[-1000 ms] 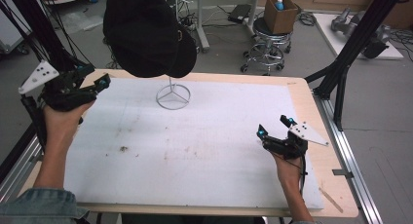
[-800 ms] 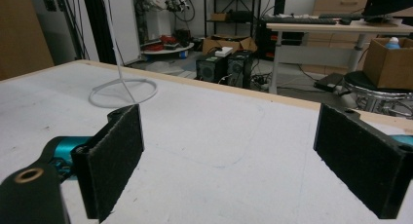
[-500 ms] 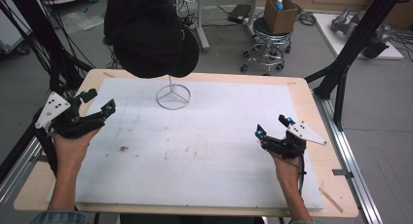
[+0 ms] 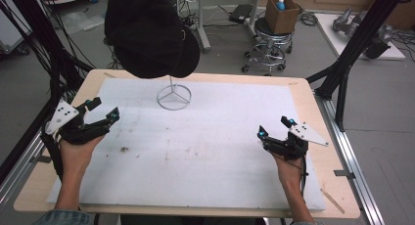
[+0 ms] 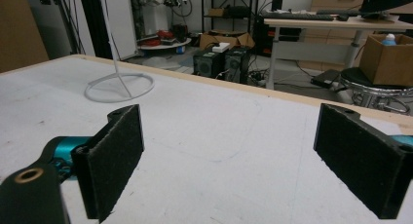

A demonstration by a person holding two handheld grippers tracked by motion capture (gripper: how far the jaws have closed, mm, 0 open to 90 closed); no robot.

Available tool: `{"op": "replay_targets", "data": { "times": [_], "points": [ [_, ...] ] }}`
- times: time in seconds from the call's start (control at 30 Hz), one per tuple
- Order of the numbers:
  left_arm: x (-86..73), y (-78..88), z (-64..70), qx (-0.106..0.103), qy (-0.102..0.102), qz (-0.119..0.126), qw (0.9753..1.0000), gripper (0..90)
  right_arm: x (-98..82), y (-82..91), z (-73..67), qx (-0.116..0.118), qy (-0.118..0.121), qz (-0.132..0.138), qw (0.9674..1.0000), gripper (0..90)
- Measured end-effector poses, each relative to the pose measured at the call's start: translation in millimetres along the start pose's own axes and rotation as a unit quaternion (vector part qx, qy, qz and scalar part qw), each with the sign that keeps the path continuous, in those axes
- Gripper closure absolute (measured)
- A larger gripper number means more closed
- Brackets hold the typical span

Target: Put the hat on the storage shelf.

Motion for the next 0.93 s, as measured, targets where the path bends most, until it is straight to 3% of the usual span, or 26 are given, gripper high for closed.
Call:
{"op": "replay_targets", "data": {
  "times": [0.23,0.4,0.93],
  "points": [
    [-17.0,-3.6,-1.5,0.009,0.0,-0.015,0.9998,25.9,-2.6,0.7,1.7,-0.002,0.002,-0.007,1.0,10.2],
    [-35.9,-6.1,-3.4,0.019,0.002,-0.04,0.999,25.9,-3.2,1.3,1.3,-0.001,0.001,-0.009,1.0,10.2],
    [-44.6,-7.6,-5.6,0.022,-0.002,-0.054,0.9983,25.9,-5.6,0.7,2.2,-0.001,0.003,-0.016,0.9999,10.2]
  ]
}}
Point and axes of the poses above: each handheld gripper's, and its own axes: y roughly backward along the jaws, x roughly out of its top, z roughly to its right, the point moved 3 cm from there along -y, roughly forward along the jaws, and after that the axes turned 10 degrees about x, right-handed, at the moved point
